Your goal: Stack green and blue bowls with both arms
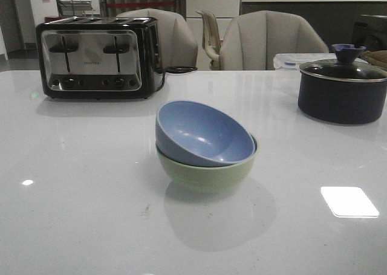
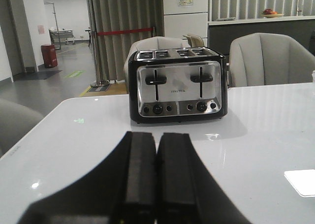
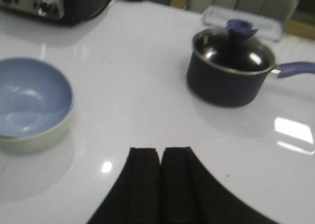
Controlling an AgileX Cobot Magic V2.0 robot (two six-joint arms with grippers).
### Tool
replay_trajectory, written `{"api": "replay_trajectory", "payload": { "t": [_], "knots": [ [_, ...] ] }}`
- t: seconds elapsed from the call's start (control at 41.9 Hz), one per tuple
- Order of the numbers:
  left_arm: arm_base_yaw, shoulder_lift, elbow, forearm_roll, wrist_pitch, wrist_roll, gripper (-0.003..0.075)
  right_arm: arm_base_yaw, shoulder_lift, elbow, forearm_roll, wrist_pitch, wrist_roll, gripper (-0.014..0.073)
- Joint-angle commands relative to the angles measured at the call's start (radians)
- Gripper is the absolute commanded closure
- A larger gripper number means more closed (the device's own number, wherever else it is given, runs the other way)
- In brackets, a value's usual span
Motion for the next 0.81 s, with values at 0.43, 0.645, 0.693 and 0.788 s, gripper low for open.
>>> {"api": "replay_trajectory", "payload": {
  "t": [0.43,0.645,0.693,0.788],
  "knots": [
    [0.002,-0.021,0.020,-0.010,-0.088,0.000,0.0619,-0.095,-0.323,0.321,0.008,-0.383,-0.009,0.0559],
    [0.002,-0.021,0.020,-0.010,-0.088,0.000,0.0619,-0.095,-0.323,0.321,0.008,-0.384,-0.009,0.0559],
    [0.002,-0.021,0.020,-0.010,-0.088,0.000,0.0619,-0.095,-0.323,0.321,0.008,-0.389,-0.009,0.0559],
    [0.002,-0.021,0.020,-0.010,-0.088,0.000,0.0619,-0.096,-0.323,0.322,0.010,-0.397,0.039,0.0559]
  ]
}}
